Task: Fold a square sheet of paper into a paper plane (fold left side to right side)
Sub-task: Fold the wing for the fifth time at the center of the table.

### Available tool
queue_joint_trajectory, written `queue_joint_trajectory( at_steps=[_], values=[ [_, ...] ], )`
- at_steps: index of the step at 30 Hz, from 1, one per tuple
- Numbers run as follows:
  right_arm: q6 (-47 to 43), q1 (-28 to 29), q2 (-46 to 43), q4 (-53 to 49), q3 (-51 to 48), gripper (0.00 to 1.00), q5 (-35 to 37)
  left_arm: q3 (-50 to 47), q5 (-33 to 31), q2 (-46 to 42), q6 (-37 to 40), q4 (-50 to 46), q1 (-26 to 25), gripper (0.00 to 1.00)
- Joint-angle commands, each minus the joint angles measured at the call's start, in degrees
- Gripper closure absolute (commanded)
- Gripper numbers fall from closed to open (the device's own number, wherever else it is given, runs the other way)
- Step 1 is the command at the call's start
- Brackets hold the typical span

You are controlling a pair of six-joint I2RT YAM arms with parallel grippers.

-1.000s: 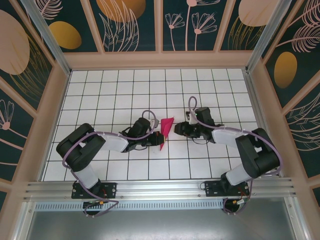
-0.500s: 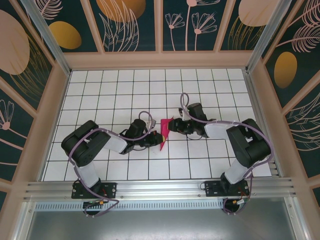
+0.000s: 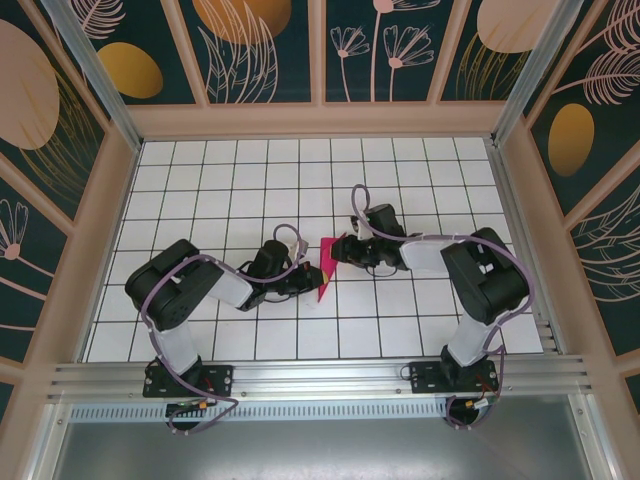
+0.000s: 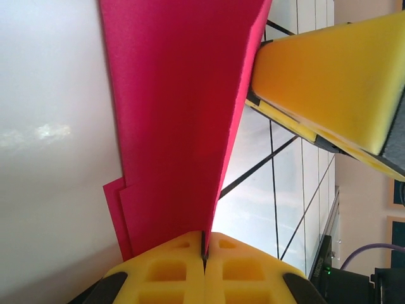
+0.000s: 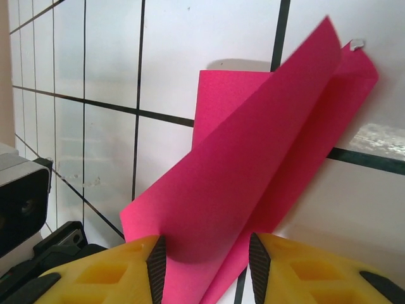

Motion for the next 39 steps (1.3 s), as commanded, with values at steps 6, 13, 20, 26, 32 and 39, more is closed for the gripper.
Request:
queue_joint_trajectory(
  at_steps=[6, 13, 20, 26, 32, 39],
  values=[
    [0.66, 0.65, 2.89, -5.52, 3.43, 0.59, 2.5, -0.77, 1.11, 1.37, -1.27, 2.71, 0.65, 1.0],
    [0.99, 0.68, 4.75, -7.73, 4.25, 0.6, 3.53, -0.56, 1.09, 0.31, -0.77, 2.19, 0.59, 0.88],
    [1.31, 0.66, 5.55, -7.78, 4.31, 0.6, 3.67, 0.03, 0.69, -2.54, -0.02, -0.2, 0.65, 0.76],
    [1.37, 0.68, 5.68, -7.73, 4.25, 0.6, 3.56, 0.65, 0.28, -3.65, 0.17, -1.94, 1.29, 0.68],
    [1.37, 0.74, 5.45, -7.63, 4.07, 0.6, 3.47, 1.92, 0.78, -1.82, -0.35, -1.94, 1.72, 0.74],
    [1.02, 0.7, 5.32, -7.79, 4.07, 0.6, 3.38, 2.41, -0.5, -0.66, -0.27, -3.66, 1.92, 0.91]
  ],
)
